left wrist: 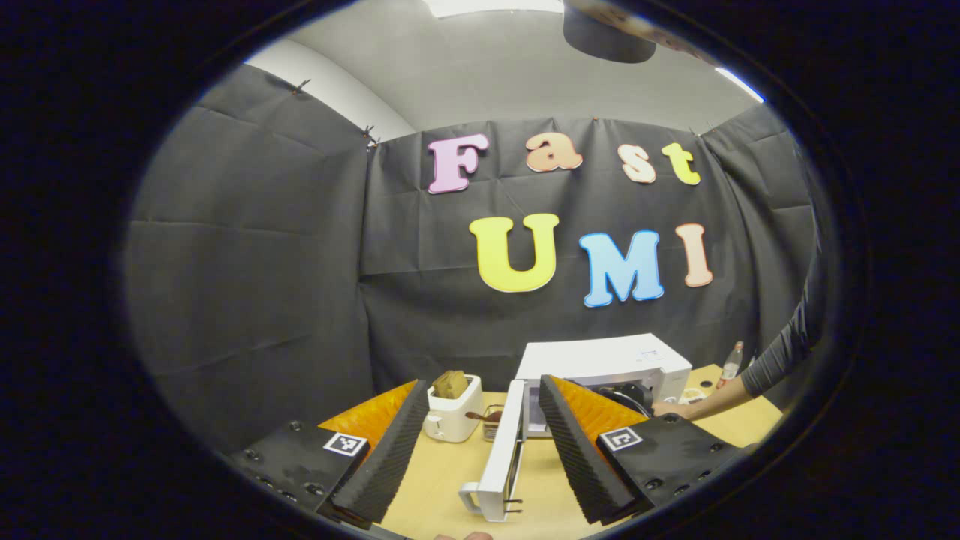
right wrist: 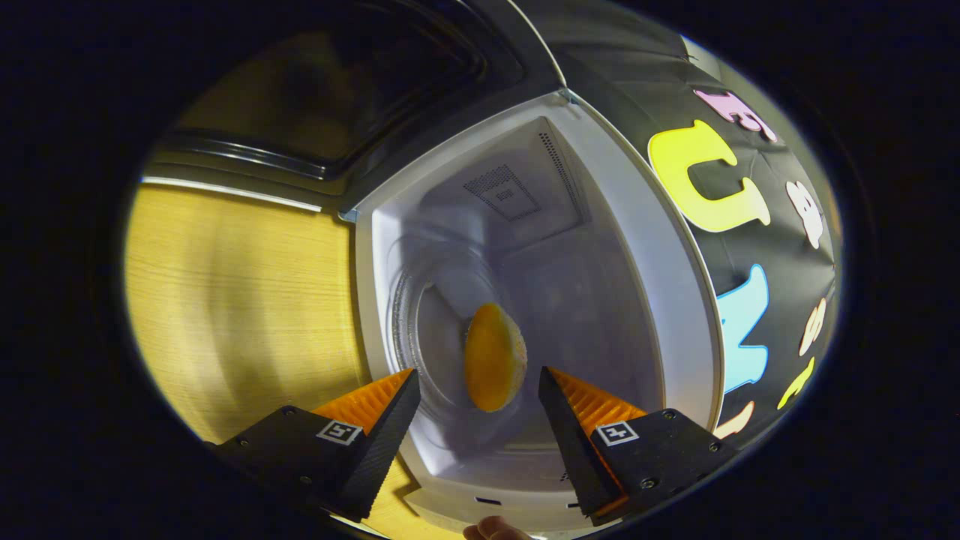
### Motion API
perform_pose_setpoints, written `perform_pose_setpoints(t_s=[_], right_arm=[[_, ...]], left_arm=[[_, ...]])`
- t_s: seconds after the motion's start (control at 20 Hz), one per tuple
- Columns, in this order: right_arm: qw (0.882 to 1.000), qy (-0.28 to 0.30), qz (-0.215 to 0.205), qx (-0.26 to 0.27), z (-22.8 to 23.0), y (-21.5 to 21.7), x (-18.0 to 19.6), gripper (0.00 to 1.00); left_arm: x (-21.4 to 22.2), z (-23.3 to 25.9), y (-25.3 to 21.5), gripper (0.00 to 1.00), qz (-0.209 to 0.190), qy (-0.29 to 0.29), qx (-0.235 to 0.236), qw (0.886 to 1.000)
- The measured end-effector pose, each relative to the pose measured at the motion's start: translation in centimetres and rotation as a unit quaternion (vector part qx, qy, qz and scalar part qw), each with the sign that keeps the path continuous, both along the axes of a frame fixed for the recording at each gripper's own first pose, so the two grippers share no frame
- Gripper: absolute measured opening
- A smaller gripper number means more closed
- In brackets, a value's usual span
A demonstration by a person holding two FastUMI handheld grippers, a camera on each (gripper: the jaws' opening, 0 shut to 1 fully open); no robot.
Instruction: Open the microwave oven with the left hand, put the food in, and close the microwave oven.
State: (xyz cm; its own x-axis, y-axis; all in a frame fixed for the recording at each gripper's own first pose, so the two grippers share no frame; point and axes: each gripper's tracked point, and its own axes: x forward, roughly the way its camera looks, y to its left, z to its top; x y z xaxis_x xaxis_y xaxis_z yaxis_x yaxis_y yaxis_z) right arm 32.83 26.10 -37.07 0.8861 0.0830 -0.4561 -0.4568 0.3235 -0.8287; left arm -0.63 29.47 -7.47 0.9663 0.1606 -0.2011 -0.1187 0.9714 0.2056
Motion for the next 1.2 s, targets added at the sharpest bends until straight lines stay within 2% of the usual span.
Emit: perform_pose_setpoints(t_s=[0.2, 0.35, 0.4, 0.6, 0.7, 0.8, 0.9, 1.2], right_arm=[[0.999, 0.006, 0.001, 0.039, 1.0, -0.5, -3.4, 0.98], [0.997, 0.020, -0.015, 0.078, 1.8, -1.7, -6.3, 0.98], [0.995, 0.021, -0.022, 0.097, 2.3, -2.1, -7.3, 0.99], [0.980, 0.016, -0.057, 0.189, 6.0, -4.1, -11.2, 0.98], [0.965, 0.023, -0.084, 0.247, 7.8, -5.0, -13.2, 0.97], [0.939, 0.033, -0.121, 0.321, 9.7, -6.2, -15.0, 0.98], [0.914, 0.025, -0.153, 0.375, 12.1, -7.7, -16.2, 0.98], [0.865, -0.052, -0.193, 0.460, 20.6, -12.4, -18.6, 0.98]], left_arm=[[0.3, 0.0, -0.7, 0.97, -0.006, -0.002, -0.006, 1.000], [0.6, -0.3, -1.6, 0.99, -0.016, -0.004, -0.018, 1.000], [0.6, -0.5, -1.7, 0.97, -0.017, -0.003, -0.024, 1.000], [0.2, -1.8, -1.6, 0.99, -0.013, -0.003, -0.059, 0.998], [0.2, -2.2, -1.6, 0.98, -0.012, -0.007, -0.077, 0.997], [0.4, -2.9, -1.6, 0.94, -0.016, -0.010, -0.095, 0.995], [0.6, -2.8, -1.6, 0.96, -0.021, -0.017, -0.109, 0.994], [2.6, -2.4, -2.5, 0.96, -0.050, -0.024, -0.108, 0.993]])
